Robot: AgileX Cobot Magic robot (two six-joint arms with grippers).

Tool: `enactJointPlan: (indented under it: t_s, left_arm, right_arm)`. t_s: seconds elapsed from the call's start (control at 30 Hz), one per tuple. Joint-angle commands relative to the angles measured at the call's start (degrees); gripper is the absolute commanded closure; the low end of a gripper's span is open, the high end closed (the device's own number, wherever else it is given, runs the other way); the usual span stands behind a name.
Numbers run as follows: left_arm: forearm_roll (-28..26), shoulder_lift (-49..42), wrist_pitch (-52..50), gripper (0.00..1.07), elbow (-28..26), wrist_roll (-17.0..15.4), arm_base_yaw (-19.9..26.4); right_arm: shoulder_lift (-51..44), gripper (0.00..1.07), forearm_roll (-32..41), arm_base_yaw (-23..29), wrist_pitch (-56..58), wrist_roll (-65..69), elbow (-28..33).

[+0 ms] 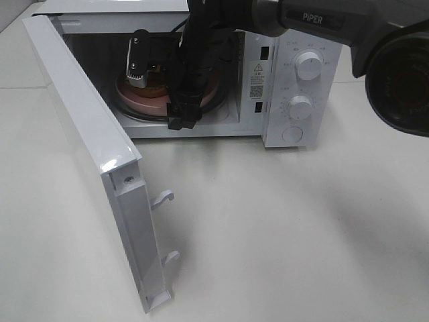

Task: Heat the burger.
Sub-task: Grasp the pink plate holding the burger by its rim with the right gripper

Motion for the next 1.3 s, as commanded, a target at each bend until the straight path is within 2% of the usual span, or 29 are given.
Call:
enactJointPlan:
  t_s: [0.03,1.3]
  left_arm:
    - [-0.06,-0.97,0.17,0.06,-0.06,0.0,0.11]
    - [-0.06,-0.97,0.17,0.06,-0.06,0.0,0.11]
  right_arm:
    - [0.57,0.28,-0.86,-0.29,-1.03,0.69,-0.29]
    - [4.3,0.31,-2.01,-0.29,-7.22,0.8,-0.34]
